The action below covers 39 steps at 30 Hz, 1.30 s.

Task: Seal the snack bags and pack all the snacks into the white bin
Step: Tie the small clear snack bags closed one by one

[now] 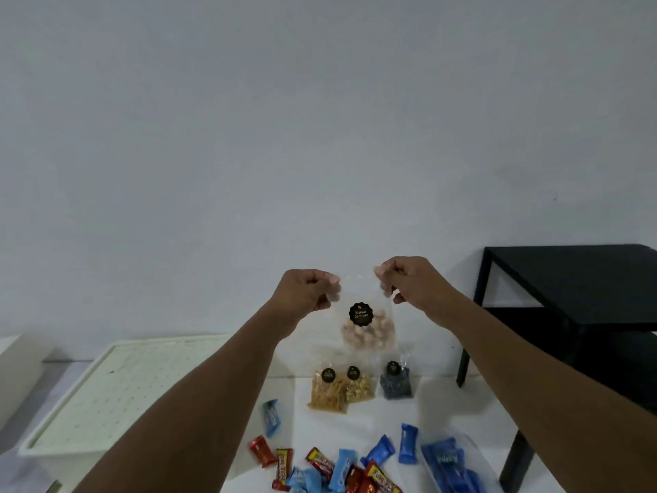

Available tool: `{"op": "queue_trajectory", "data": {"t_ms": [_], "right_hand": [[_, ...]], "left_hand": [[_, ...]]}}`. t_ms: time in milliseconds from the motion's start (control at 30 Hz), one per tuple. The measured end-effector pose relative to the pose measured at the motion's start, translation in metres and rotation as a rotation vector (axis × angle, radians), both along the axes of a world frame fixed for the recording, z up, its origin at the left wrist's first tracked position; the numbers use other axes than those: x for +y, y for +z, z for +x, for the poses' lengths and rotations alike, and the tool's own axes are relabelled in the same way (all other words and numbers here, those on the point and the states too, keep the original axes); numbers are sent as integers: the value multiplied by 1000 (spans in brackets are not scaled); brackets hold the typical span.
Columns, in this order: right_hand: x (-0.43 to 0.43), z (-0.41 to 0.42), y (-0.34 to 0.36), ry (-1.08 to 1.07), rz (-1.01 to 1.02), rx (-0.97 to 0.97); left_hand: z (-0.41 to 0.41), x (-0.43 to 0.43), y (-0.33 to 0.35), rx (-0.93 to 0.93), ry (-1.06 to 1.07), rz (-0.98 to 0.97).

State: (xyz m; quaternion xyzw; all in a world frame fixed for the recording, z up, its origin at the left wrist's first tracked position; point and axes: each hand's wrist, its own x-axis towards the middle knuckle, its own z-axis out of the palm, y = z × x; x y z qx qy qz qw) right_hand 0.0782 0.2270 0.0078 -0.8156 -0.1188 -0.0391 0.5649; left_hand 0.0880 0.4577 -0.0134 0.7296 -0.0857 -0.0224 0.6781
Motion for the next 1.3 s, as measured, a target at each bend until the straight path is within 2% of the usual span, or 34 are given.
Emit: {"op": "queue_trajectory", "data": {"t_ms": [200,367,633,767,900,1100,1300], "right_hand": [[-7,-8,-5,-5,-9,-37],[-7,-13,0,-31,5,-106],[2,-22,1,10,91,-20],[2,-24,4,-32,62,-79],[0,-26,8,-62,60,-53],[3,-28,1,-43,95,-15],[2,-27,4,-47,61,-72]], "left_hand": [[-6,-18,7,-84,-23,66],[-12,-25,11,-18,-20,0],[-22,-26,17,-86,-47,31],[-29,-29,16,-39,-25,-106],[-32,-32,9,27,-7,-269],[-34,-37,9,-60,49,-167],[-38,-32,11,-24,16,-173]]}}
